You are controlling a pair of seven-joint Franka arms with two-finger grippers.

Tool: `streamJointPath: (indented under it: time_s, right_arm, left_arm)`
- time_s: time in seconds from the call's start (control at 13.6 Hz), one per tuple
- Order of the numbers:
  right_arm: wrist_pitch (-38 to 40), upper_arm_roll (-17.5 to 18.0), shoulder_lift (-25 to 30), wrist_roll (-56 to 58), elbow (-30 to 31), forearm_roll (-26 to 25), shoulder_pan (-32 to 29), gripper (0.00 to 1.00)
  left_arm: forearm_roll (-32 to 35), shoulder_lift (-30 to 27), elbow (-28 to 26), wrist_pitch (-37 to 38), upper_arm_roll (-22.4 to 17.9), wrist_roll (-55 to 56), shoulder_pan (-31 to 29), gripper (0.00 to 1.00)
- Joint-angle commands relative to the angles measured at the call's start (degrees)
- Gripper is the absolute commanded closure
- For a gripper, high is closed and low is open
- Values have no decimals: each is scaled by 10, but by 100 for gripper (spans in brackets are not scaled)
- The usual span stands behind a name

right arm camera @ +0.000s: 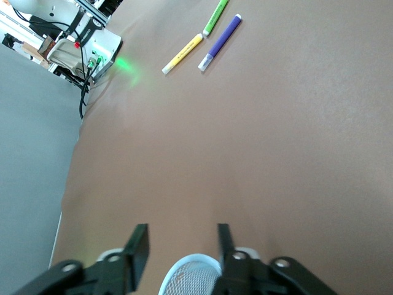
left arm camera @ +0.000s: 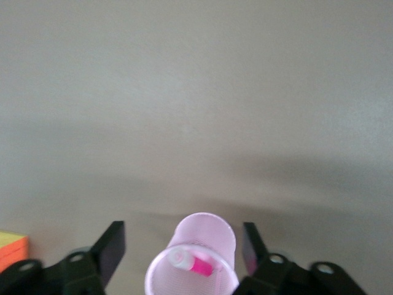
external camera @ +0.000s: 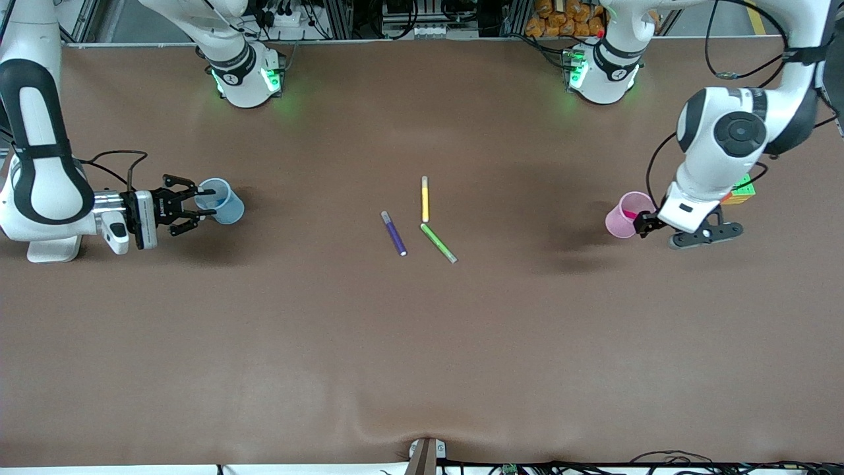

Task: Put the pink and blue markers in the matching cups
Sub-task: 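Open both grippers to drop the markers into the cups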

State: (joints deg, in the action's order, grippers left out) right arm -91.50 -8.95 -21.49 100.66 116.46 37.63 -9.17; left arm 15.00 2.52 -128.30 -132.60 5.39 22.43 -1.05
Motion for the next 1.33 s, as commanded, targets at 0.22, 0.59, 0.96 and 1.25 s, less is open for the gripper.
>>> streamJointPath:
  time_s: [0.22, 0.59, 0.96, 1.25]
  right_arm:
    - [38, 9, 2, -46, -31, 17, -24, 0]
    - [106, 9, 1, -361, -199, 12, -21, 0]
    - [127, 11, 3, -661, -377, -76, 2, 0]
    - [127, 11, 4, -738, -457, -190, 41, 0]
  left_arm:
    - [1, 15, 165, 175, 31, -5, -2, 0]
    - [-44, 14, 240, 243, 29, -55, -8, 0]
    - [-64, 8, 312, 321, 24, -104, -18, 0]
    - [-106, -3, 365, 388, 24, -145, -39, 0]
